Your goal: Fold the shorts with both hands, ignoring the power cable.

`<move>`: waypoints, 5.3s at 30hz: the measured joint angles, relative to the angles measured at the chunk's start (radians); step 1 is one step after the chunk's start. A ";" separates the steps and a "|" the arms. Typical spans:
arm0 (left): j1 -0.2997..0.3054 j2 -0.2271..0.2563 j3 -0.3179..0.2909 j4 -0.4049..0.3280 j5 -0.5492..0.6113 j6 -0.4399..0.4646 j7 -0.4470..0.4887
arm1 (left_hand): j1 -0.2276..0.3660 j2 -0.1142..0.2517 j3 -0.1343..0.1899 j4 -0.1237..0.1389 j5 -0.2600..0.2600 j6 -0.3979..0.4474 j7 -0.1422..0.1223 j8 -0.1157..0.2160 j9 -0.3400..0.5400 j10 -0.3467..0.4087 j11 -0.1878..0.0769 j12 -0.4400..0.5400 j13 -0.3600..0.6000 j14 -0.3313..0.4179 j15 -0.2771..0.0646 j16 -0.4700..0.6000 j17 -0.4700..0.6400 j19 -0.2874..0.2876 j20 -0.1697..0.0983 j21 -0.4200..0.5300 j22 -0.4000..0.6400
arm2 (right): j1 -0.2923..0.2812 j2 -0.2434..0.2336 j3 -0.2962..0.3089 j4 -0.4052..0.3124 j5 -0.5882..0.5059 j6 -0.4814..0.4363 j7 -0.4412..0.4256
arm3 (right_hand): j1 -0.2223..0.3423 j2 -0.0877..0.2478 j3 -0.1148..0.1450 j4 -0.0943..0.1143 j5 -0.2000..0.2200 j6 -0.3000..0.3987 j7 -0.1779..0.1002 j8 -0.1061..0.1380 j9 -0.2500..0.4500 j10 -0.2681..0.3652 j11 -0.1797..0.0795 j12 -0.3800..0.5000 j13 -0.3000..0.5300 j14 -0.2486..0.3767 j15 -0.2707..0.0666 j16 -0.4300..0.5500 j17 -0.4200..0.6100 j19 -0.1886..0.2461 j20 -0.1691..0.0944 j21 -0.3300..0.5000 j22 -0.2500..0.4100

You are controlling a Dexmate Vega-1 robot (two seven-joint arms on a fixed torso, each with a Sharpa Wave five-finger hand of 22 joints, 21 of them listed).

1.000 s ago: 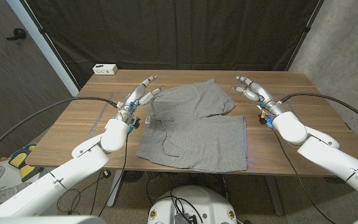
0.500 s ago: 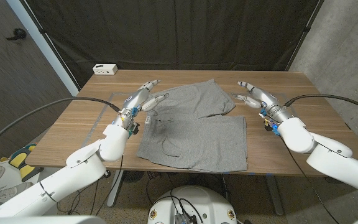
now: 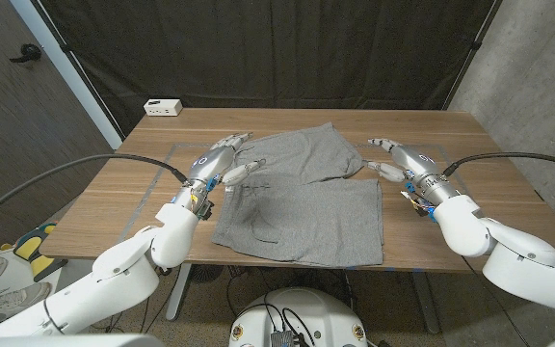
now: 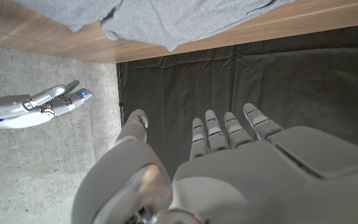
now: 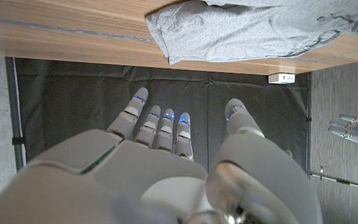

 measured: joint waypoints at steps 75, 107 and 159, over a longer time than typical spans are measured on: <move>0.312 0.090 0.029 -0.263 0.692 0.422 -0.495 | 0.445 -0.226 -0.097 -0.009 0.105 0.389 -0.059 0.060 0.019 0.384 -0.112 0.071 0.028 0.259 -0.038 0.030 0.014 0.109 0.009 0.036 0.018 | -0.229 -0.114 -0.229 -0.265 -0.612 -0.632 0.165 | 0.432 -0.159 -0.172 0.011 0.122 0.414 -0.119 0.051 0.004 0.430 -0.111 0.068 0.056 0.407 -0.032 0.300 0.271 0.230 -0.123 0.078 0.047; 0.299 -0.005 0.073 -0.124 0.833 0.354 -0.529 | 0.531 -0.184 -0.158 0.008 0.136 0.503 -0.122 0.074 0.018 0.478 -0.132 0.085 0.056 0.316 -0.038 0.041 0.019 0.154 -0.025 0.047 0.019 | -0.169 -0.082 -0.379 -0.250 -0.717 -0.684 0.273 | 0.514 -0.145 -0.221 0.023 0.133 0.449 -0.154 0.015 0.005 0.411 -0.130 0.063 0.081 0.407 -0.032 0.362 0.374 0.203 -0.121 0.098 0.061; 0.221 -0.036 0.170 0.064 0.780 0.363 -0.232 | 0.900 0.055 -0.212 -0.010 0.004 0.948 -0.044 0.152 0.028 0.937 -0.141 0.175 0.064 0.694 -0.075 0.165 0.087 0.278 -0.114 0.110 0.028 | -0.198 0.032 -0.352 -0.116 -0.701 -0.521 0.105 | 0.835 0.015 -0.272 0.024 0.100 0.900 -0.058 0.021 0.021 0.803 -0.067 0.357 0.239 0.666 -0.084 0.672 0.867 0.329 -0.136 0.295 0.102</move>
